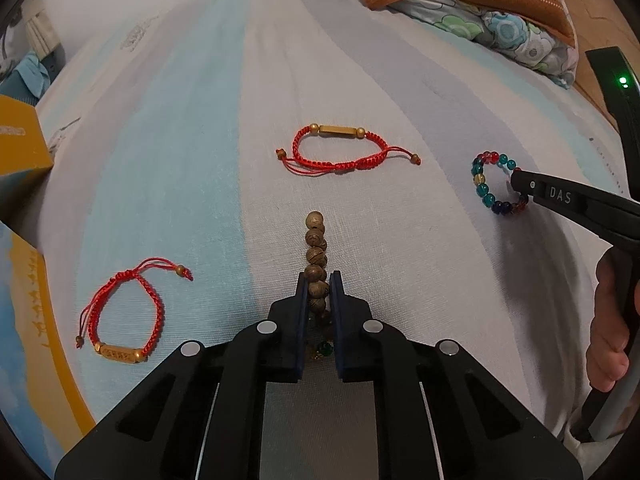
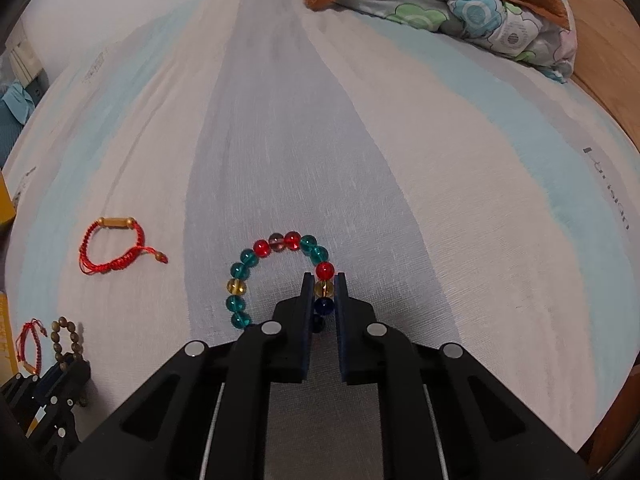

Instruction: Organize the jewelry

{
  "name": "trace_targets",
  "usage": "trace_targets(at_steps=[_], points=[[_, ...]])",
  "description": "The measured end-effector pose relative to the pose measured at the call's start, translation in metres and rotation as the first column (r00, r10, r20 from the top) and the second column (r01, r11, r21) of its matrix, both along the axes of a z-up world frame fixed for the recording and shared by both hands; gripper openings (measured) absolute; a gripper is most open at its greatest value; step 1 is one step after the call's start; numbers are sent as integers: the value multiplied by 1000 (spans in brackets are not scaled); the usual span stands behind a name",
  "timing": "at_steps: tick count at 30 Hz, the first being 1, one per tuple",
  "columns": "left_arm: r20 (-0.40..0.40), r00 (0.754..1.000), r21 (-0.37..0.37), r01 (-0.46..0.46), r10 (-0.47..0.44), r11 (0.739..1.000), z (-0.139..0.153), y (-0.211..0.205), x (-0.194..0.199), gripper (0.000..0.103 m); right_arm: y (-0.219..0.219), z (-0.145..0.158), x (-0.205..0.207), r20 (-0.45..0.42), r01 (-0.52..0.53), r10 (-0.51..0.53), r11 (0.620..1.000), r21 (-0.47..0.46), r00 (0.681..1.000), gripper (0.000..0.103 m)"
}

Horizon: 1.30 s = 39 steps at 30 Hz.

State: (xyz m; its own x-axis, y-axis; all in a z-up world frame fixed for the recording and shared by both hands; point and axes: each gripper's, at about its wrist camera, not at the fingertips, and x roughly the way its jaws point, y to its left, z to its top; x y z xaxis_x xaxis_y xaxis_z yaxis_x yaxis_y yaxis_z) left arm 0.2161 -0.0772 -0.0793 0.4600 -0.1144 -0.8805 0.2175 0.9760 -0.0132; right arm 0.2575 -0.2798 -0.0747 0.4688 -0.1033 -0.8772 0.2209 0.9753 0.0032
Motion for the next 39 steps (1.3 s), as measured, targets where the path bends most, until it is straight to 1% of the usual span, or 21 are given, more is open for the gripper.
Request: trace_targets(at_steps=[9,20,29,34,39], points=[[22,1000,-28,-16,17,999,13,7,-3,9,-1,22,-8,85,-9,7,1000,21,996,9],[41,998,-34,-37,38,999,27,14,-8,9,8,37,-21,127,-45,43,999,13,991,9],[57,997,-38,-51,54,998,37,16,-13,9,13,46,-34,141,-74,74,997,-7,987,9],[54,996,-39,-62,64,997,44,19,-13,10,16,46,-33,118,-76,74,997,6,990,9],[53,996,-52,-70,73,996,55,21,-14,10,20,55,-38,124,-83,82,997,-1,989,9]])
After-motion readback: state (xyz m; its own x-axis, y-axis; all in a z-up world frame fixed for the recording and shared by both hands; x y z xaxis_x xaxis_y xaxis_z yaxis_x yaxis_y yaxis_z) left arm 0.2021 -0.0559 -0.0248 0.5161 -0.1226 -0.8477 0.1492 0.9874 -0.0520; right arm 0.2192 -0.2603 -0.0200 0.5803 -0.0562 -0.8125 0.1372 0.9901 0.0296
